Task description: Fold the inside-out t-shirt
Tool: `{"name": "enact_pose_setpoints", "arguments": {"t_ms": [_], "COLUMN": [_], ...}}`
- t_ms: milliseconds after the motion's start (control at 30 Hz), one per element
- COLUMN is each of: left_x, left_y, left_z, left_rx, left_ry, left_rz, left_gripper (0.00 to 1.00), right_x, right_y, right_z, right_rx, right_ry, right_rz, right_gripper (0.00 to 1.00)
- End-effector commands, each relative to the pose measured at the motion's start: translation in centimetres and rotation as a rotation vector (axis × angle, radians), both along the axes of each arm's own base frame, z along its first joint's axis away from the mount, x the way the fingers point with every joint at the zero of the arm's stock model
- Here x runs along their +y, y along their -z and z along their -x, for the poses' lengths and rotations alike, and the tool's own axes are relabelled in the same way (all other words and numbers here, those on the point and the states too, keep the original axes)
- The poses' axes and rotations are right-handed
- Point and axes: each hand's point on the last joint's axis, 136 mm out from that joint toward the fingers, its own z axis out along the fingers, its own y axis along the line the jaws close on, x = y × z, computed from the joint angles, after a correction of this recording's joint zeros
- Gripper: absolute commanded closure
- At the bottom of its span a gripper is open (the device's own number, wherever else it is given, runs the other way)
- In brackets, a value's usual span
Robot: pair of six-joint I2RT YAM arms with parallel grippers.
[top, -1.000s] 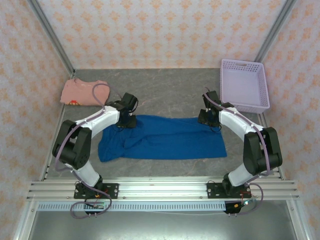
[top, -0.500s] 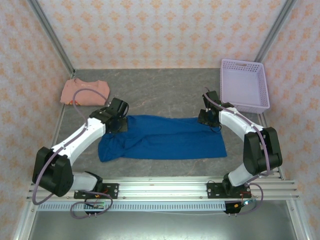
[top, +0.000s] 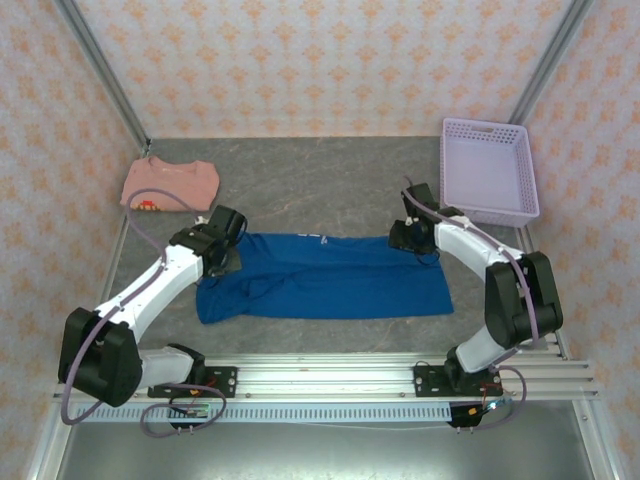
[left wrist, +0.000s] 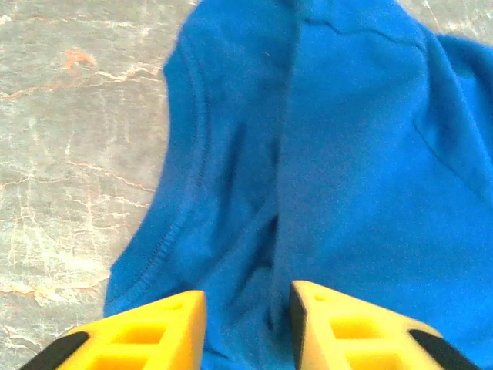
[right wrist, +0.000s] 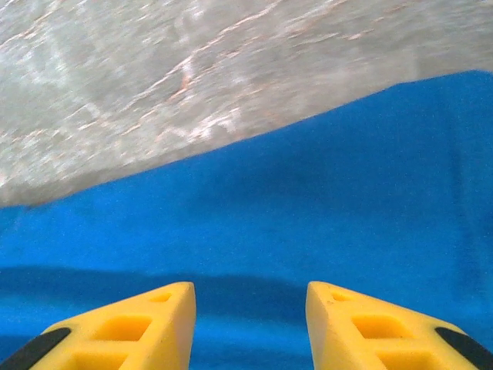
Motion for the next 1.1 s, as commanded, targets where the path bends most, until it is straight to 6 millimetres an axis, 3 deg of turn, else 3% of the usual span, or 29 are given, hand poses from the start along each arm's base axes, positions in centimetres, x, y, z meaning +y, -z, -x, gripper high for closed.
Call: {"name": "enact_pose_setpoints", "arguments": {"t_ms": [0,133,267,333,500,600,767,1067], "left_x": [0.7,-1.5,-1.9,-1.9,-1.4,-1.4,-1.8,-2.2], "left_y": [-1.0,-0.8,0.4,0.7,1.1,1.8,2.5,4.9], "left_z": [-2.0,-1.9,-0.2,0.5,1.6,2.1,2.6,2.3], "left_rx": [-0.093,-0.096,-0.063,-0.065,-0.11,-0.119,-0.123,-0.125], "left_ry": [-0.042,0.035,0.041,0.041,0.018,0.007,0.024,0.065], "left_rz": [-0.009,0.112,0.17,0.198,0.248,0.3,0.336,0.346], "left_gripper": [0.54,0.43,0.36,0.34,0.23,0.2,0.18,0.16], "right_x": [5.1,13.5,22.4,26.3,31.7,32.9,32.6,29.3], "right_y": [-2.5,-3.7,-4.5,-3.8,-1.8,-0.4,0.8,3.4], "right_z": [0.7,3.4,6.7,8.4,9.9,9.8,8.4,5.0], "right_rx": [-0.111,-0.165,-0.192,-0.166,-0.107,-0.089,-0.106,-0.031], "right_ry": [-0.172,-0.346,-0.513,-0.58,-0.641,-0.642,-0.622,-0.466], "right_rz": [-0.101,-0.254,-0.393,-0.426,-0.466,-0.425,-0.34,-0.188], "right_gripper": [0.55,0.52,0.47,0.47,0.47,0.48,0.51,0.59]}}
